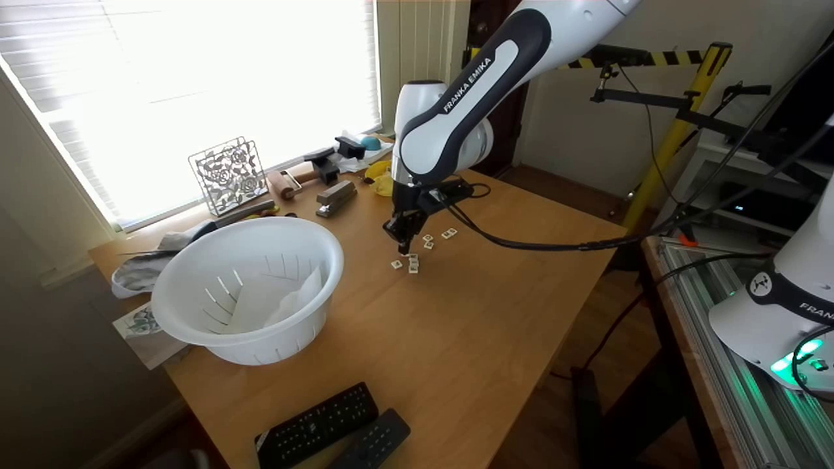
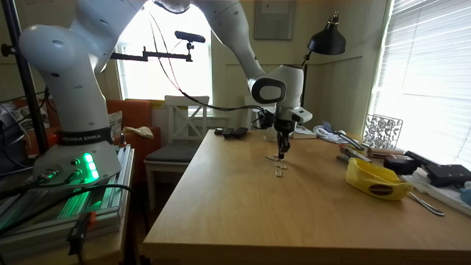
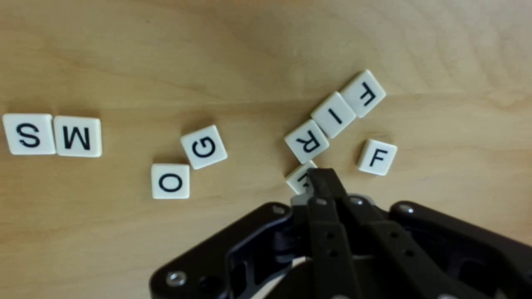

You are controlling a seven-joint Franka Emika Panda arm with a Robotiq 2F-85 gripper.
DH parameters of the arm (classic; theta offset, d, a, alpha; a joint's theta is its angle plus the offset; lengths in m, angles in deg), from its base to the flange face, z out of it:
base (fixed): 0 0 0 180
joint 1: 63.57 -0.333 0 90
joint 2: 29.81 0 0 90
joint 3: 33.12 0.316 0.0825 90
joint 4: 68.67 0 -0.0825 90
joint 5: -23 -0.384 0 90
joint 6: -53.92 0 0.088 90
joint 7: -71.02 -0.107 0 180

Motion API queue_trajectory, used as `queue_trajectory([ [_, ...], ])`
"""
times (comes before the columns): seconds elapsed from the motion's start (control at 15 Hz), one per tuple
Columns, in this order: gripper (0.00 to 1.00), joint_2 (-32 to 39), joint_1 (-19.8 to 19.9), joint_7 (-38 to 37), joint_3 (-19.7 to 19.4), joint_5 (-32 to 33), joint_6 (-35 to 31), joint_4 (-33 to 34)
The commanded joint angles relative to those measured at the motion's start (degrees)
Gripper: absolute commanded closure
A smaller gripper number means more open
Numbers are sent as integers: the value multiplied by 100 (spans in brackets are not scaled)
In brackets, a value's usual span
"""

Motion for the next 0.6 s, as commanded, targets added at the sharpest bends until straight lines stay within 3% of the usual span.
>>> queue_trajectory([
  [0.0, 100, 49, -50, 3, -68, 183, -192, -256],
  [0.53, 100, 117, 0, -58, -76, 114, -393, -266],
])
